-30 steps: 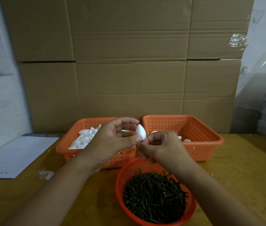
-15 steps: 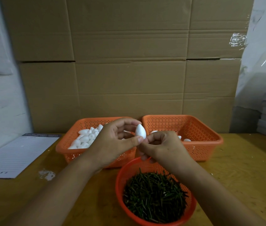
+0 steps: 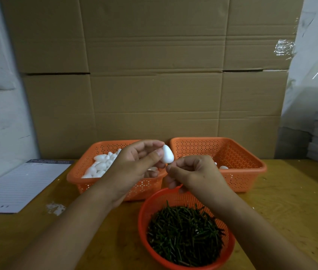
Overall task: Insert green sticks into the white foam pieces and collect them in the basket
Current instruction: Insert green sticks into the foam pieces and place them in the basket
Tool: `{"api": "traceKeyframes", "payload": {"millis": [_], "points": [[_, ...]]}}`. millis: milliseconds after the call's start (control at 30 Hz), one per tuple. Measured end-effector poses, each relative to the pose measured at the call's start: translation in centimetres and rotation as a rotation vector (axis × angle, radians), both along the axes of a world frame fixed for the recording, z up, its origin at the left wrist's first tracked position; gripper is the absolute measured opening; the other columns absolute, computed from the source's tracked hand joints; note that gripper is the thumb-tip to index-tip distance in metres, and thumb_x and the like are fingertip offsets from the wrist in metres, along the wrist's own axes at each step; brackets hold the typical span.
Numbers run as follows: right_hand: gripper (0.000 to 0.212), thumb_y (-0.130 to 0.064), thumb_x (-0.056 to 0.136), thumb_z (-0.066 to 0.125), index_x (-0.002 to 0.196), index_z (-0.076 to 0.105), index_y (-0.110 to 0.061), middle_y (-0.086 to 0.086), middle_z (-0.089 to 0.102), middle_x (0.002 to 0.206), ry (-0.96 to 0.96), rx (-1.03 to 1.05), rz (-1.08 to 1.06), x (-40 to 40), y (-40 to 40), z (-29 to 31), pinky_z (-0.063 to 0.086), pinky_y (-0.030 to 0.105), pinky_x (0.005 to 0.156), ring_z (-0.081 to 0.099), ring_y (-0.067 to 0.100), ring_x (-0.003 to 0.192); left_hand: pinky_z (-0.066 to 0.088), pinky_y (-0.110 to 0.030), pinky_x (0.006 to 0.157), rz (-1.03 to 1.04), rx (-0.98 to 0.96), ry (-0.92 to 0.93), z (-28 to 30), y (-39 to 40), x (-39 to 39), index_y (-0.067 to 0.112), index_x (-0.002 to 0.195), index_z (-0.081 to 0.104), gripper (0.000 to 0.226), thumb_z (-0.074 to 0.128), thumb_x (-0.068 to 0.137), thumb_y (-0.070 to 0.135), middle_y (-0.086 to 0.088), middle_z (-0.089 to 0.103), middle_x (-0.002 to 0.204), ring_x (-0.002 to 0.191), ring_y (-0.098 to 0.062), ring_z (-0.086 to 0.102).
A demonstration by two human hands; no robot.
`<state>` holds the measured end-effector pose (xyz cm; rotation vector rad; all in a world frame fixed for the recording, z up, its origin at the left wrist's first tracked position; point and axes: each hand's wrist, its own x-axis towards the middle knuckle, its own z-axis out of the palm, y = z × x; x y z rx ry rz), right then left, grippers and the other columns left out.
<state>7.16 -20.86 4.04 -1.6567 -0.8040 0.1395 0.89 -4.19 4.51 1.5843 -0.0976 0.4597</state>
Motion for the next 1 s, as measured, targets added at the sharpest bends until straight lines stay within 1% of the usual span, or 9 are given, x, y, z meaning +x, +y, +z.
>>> {"api": "traceKeyframes", "payload": {"millis": [100, 267, 467, 733, 800, 900, 933, 1000], "points": [[0.02, -0.013, 0.095, 0.065, 0.077, 0.074, -0.012, 0.008, 0.074, 0.071, -0.002, -0.013, 0.027, 0.0, 0.1, 0.0, 0.052, 0.022, 0.055, 0.069, 0.014, 0.063, 0.056, -0.026, 0.072, -0.01, -0.018, 0.026, 0.0, 0.0, 0.0, 0.014, 0.113, 0.068, 0.037, 0.069, 0.079, 0.031, -0.007, 0.076, 0.099, 0.089, -0.015, 0.07], [0.023, -0.015, 0.095, 0.064, 0.074, 0.074, -0.015, 0.006, 0.074, 0.07, -0.008, -0.035, 0.029, -0.2, 0.1, -0.1, 0.053, 0.022, 0.055, 0.07, 0.014, 0.064, 0.056, -0.023, 0.069, 0.003, -0.016, 0.024, 0.0, 0.0, 0.0, 0.012, 0.111, 0.068, 0.039, 0.071, 0.077, 0.031, -0.006, 0.076, 0.096, 0.085, -0.013, 0.068], [0.017, -0.013, 0.095, 0.064, 0.082, 0.074, -0.009, 0.008, 0.075, 0.073, 0.013, 0.005, 0.007, -0.3, 0.3, -0.1, 0.052, 0.02, 0.053, 0.069, 0.014, 0.063, 0.057, -0.026, 0.071, -0.004, -0.068, 0.018, -0.1, -0.2, 0.1, 0.011, 0.111, 0.066, 0.038, 0.071, 0.077, 0.03, -0.006, 0.074, 0.095, 0.086, -0.014, 0.068], [0.015, -0.015, 0.095, 0.065, 0.085, 0.074, -0.007, 0.009, 0.075, 0.073, 0.012, 0.022, -0.009, -0.1, 0.3, -0.1, 0.053, 0.021, 0.054, 0.07, 0.015, 0.064, 0.058, -0.027, 0.073, 0.022, -0.073, 0.015, -0.1, -0.1, 0.2, 0.014, 0.108, 0.068, 0.038, 0.073, 0.075, 0.031, -0.005, 0.075, 0.096, 0.087, -0.015, 0.07], [0.015, -0.015, 0.095, 0.065, 0.086, 0.073, -0.007, 0.009, 0.075, 0.074, 0.015, 0.021, -0.01, -0.1, 0.3, -0.1, 0.053, 0.022, 0.054, 0.07, 0.015, 0.064, 0.059, -0.028, 0.072, 0.03, -0.081, 0.01, 0.0, -0.2, 0.2, 0.014, 0.109, 0.068, 0.036, 0.072, 0.077, 0.03, -0.006, 0.075, 0.098, 0.087, -0.015, 0.07], [0.018, -0.014, 0.097, 0.062, 0.086, 0.072, -0.004, 0.009, 0.075, 0.074, 0.072, 0.032, -0.023, 0.2, 0.3, -0.1, 0.052, 0.022, 0.052, 0.068, 0.014, 0.063, 0.057, -0.025, 0.064, 0.1, -0.113, -0.009, 0.2, 0.4, 0.3, 0.015, 0.108, 0.069, 0.019, 0.067, 0.091, 0.023, -0.005, 0.075, 0.097, 0.081, -0.013, 0.071], [0.02, -0.014, 0.098, 0.06, 0.086, 0.071, -0.002, 0.01, 0.075, 0.074, 0.112, 0.042, -0.035, 0.4, 0.2, -0.1, 0.051, 0.022, 0.051, 0.068, 0.014, 0.062, 0.057, -0.024, 0.062, 0.154, -0.092, -0.016, 0.2, 0.9, 0.4, 0.016, 0.108, 0.069, 0.014, 0.063, 0.096, 0.02, -0.003, 0.076, 0.096, 0.079, -0.012, 0.07], [0.023, -0.016, 0.099, 0.057, 0.086, 0.068, -0.001, 0.01, 0.074, 0.072, 0.219, 0.075, -0.07, 1.1, -0.3, -0.2, 0.05, 0.022, 0.049, 0.067, 0.014, 0.06, 0.057, -0.024, 0.066, 0.292, 0.03, -0.013, 0.0, 2.2, 0.6, 0.02, 0.107, 0.069, 0.012, 0.06, 0.099, 0.018, 0.0, 0.076, 0.095, 0.08, -0.009, 0.071]]}}
